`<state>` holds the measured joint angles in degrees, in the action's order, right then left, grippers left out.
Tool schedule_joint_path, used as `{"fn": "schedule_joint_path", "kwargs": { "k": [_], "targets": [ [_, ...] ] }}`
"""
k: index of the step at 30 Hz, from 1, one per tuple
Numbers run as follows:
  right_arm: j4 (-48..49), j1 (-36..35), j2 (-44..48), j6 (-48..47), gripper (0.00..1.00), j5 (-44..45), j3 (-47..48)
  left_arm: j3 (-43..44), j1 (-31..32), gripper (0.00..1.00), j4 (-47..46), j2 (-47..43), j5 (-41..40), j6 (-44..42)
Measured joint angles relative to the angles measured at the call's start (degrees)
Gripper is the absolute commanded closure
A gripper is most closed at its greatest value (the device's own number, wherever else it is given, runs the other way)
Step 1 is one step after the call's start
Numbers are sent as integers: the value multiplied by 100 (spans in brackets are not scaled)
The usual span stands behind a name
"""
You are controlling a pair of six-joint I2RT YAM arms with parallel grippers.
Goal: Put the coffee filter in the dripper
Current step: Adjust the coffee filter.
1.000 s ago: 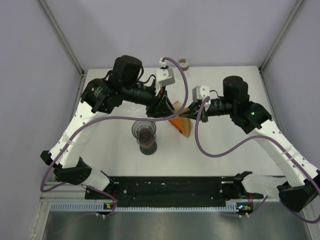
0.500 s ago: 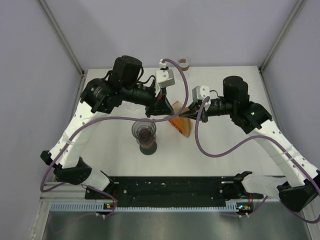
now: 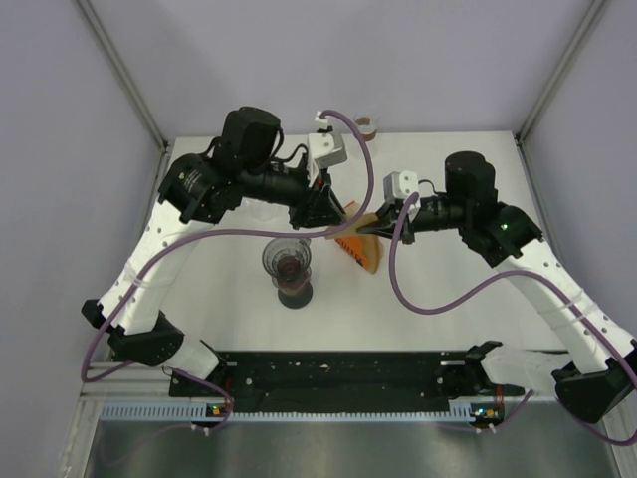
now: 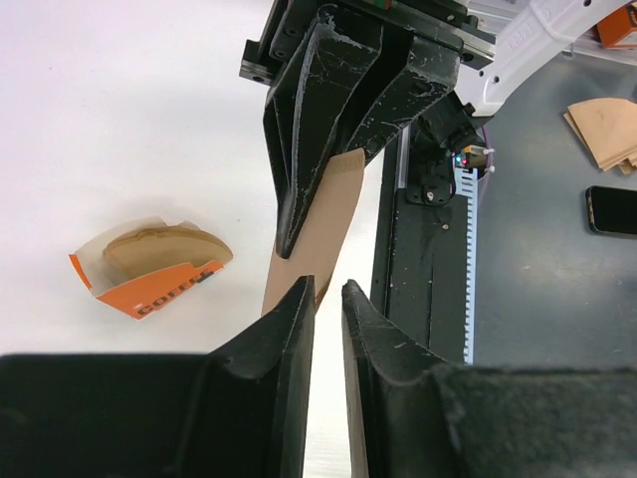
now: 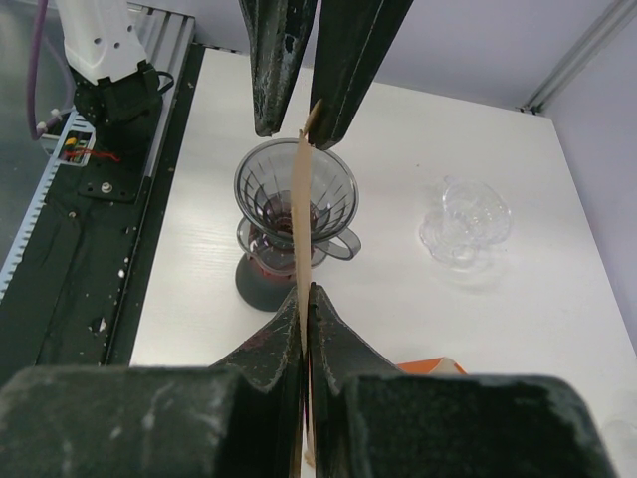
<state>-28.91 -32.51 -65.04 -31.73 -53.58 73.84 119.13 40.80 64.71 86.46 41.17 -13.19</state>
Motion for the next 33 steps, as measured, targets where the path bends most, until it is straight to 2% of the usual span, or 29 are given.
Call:
{"fn": "schedule_joint_path", "kwargs": {
  "k": [4, 12, 15, 21, 31, 33],
  "targets": [
    [-7, 0, 9, 0, 100, 0, 0, 42, -4, 80, -2, 9, 13, 4],
    [-11, 0, 9, 0, 100, 4, 0, 175, -22, 96, -2, 9, 17, 103],
    [-11, 0, 9, 0, 100, 13, 0, 175, -22, 95, 2, 20, 24, 103],
    [-15, 0, 9, 0, 100, 39, 0, 175, -22, 85, 22, 35, 42, 85],
    [-33, 0, 9, 0, 100, 87, 0, 175, -22, 82, 149, 103, 142, 55],
    [-33, 0, 9, 0, 100, 98, 0, 175, -22, 86, 162, 122, 144, 55]
  ]
}}
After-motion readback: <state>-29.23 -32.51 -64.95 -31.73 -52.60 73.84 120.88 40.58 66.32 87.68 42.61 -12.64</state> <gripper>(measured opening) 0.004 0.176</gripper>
